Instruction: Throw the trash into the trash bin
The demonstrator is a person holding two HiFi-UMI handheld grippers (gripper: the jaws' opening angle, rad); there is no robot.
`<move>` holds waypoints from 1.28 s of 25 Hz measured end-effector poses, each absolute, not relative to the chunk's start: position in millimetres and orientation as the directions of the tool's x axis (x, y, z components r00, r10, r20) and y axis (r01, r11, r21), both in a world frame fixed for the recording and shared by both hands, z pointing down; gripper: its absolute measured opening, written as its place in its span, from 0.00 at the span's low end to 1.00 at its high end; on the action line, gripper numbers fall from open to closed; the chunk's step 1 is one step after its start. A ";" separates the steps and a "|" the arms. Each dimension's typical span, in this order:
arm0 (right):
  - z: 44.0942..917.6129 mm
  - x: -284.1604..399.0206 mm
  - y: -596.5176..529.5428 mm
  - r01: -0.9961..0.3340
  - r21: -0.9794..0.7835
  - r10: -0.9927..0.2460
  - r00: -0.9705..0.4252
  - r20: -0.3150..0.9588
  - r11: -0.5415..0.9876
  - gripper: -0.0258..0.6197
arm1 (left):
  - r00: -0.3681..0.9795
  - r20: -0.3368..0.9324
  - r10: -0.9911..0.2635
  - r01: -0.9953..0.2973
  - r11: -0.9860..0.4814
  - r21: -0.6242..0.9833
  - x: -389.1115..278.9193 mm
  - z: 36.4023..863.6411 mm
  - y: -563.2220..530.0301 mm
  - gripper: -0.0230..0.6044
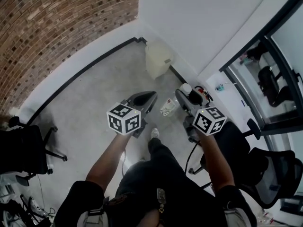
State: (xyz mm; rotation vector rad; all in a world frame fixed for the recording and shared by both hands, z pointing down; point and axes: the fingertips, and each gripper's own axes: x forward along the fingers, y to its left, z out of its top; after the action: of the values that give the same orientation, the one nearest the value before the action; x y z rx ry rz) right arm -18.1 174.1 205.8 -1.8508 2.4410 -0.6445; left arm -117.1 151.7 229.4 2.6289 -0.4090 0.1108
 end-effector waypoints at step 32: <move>335.3 175.9 -187.2 -0.960 -0.259 -0.864 -0.217 0.454 0.105 0.35 | 0.920 0.360 -0.157 -0.334 -0.795 0.507 65.7 412.0 -190.8 0.04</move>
State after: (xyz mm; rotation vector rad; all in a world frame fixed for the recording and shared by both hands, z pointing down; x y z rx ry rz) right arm 175.9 -187.2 335.3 -2.0694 2.4667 -0.8509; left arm 65.7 -190.8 412.0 2.4922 -0.3495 0.4038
